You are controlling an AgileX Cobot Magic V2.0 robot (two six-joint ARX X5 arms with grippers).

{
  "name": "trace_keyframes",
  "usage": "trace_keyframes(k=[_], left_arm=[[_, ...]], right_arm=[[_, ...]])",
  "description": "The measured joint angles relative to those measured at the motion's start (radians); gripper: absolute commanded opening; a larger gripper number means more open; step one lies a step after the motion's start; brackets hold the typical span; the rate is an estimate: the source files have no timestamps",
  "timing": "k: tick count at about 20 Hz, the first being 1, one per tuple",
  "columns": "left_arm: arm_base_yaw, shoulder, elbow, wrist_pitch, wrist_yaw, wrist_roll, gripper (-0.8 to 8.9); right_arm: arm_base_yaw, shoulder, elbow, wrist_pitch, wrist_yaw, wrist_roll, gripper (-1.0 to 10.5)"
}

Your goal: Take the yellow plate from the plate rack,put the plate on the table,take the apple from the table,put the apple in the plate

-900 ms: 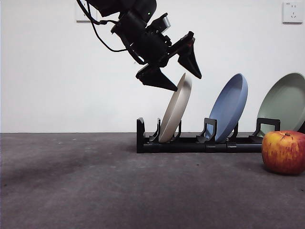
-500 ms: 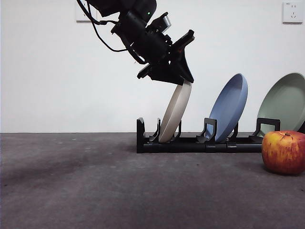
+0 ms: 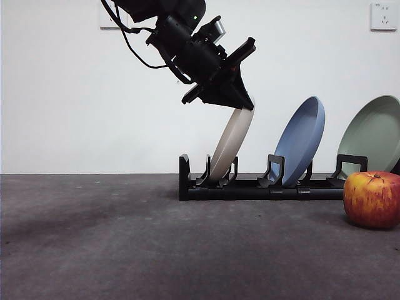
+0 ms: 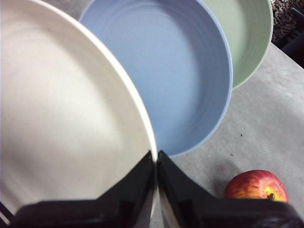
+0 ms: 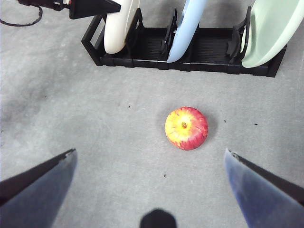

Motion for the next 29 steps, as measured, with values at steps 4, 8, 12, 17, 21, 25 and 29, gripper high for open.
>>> trace_keyframes(k=[4,8,12,17,21,25,29], left_arm=[[0.002,0.000,0.001,-0.001,0.033,-0.003,-0.08],[0.012,0.000,0.044,-0.006,0.084,-0.029,-0.08],[0.021,0.000,0.106,-0.025,0.133,-0.059,-0.08],[0.024,0.000,0.218,-0.157,0.151,-0.051,-0.08],[0.019,0.000,0.420,-0.435,0.097,0.082,-0.06],[-0.020,-0.010,0.641,-0.756,-0.102,0.253,-0.06],[-0.085,-0.116,0.652,-0.888,-0.302,0.345,-0.06]], right_arm=[[0.000,0.000,0.000,0.000,0.000,0.000,5.6],[0.000,0.000,0.000,0.000,0.000,0.000,5.6],[0.000,0.000,0.000,0.000,0.000,0.000,5.6],[0.000,0.000,0.000,0.000,0.000,0.000,5.6],[0.000,0.001,0.000,0.000,0.000,0.000,5.6],[0.000,0.011,0.000,0.002,0.000,0.000,5.6],[0.000,0.026,0.000,0.007,0.000,0.000,5.6]])
